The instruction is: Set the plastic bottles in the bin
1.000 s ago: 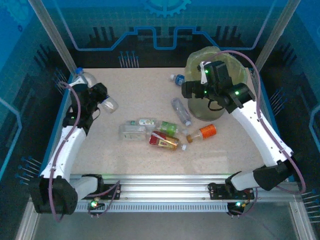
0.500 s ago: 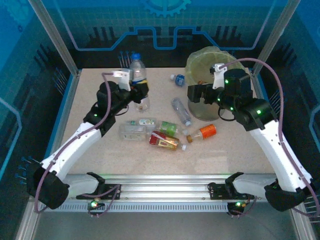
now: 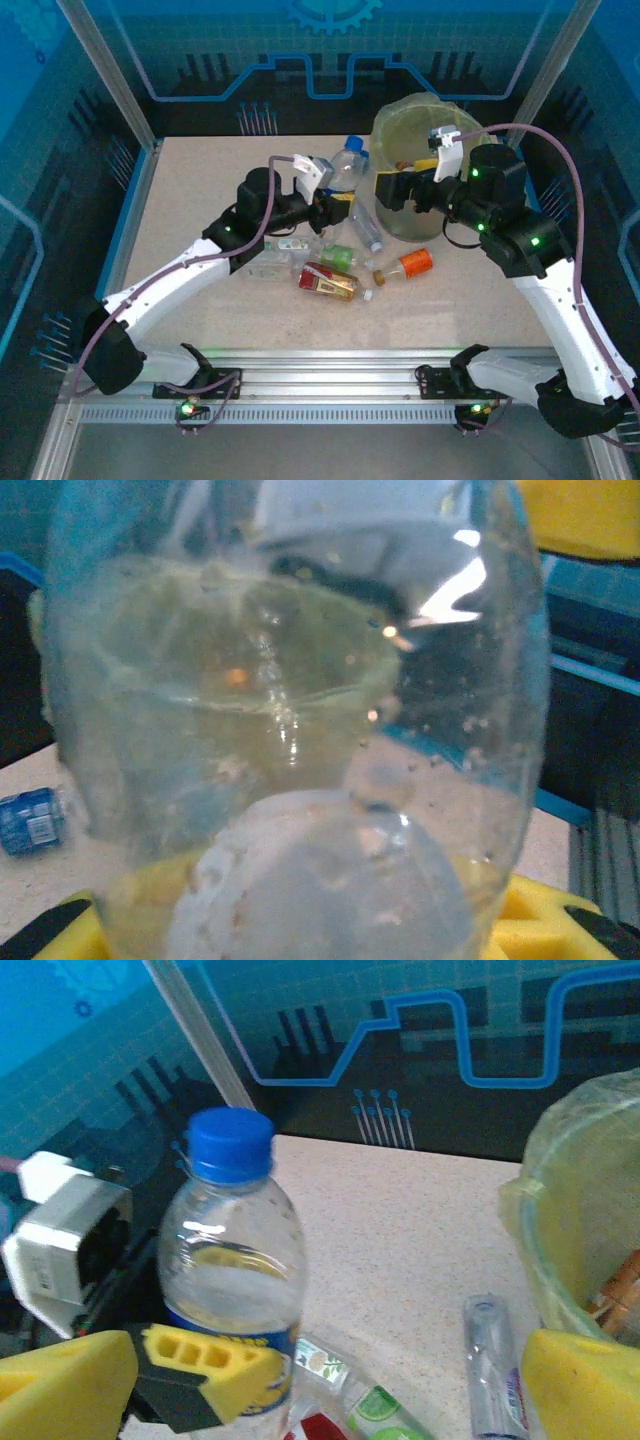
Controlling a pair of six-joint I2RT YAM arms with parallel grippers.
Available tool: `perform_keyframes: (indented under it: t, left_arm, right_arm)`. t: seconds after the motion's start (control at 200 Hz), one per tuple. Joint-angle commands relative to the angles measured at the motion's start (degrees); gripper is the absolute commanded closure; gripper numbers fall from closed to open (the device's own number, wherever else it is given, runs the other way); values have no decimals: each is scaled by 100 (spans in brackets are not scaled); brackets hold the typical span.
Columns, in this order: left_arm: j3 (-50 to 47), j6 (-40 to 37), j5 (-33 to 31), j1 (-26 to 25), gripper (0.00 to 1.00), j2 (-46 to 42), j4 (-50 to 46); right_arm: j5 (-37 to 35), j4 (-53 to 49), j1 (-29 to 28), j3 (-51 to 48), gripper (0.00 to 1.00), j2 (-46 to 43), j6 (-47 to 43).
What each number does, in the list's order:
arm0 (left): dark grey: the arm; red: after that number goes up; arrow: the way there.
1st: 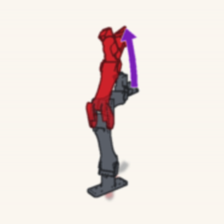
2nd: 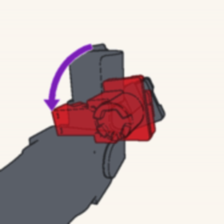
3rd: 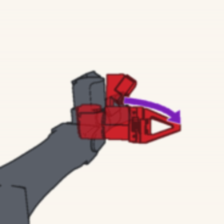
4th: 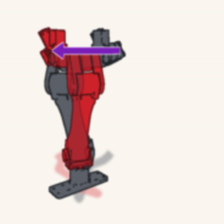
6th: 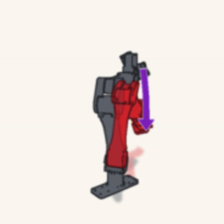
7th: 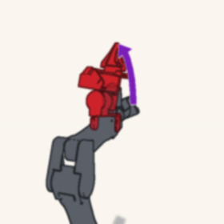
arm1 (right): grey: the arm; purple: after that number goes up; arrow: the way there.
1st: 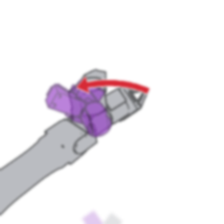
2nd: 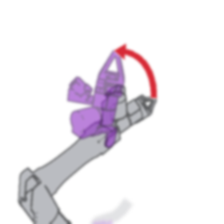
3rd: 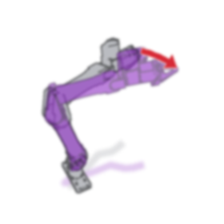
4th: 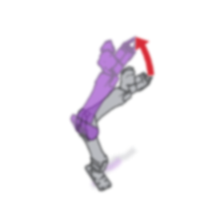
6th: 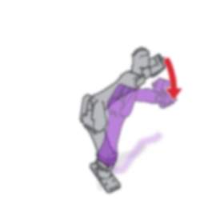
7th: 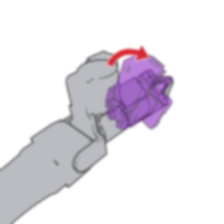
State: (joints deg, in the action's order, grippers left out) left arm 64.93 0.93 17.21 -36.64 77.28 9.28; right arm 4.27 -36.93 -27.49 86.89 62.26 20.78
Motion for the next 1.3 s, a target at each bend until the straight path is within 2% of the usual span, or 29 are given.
perform_keyframes:
  t: [0.0, 0.24, 0.39, 0.925, 1.105, 1.296]
  left_arm:
    - [239, -225, 588, -35, 67, 120, 19]
    - [333, -221, 1035, -34, 66, 283, 43]
    - [337, -123, 1220, -31, 66, 322, 163]
    - [352, 333, 1843, -29, 67, 499, 780]
    - [337, 324, 2128, -31, 67, 513, 805]
    - [310, 276, 2381, -36, 67, 499, 741]
  right_arm:
    - [533, 379, -78, 196, 0, 46, -123]
    - [1006, 592, -81, 326, 0, 248, -144]
    - [1194, 599, -82, 381, 5, 369, -169]
    - [1249, 574, -84, 288, 18, 589, -267]
    - [973, 554, -83, 354, 29, 755, -269]
    - [1007, 675, -79, 437, 52, 960, -150]
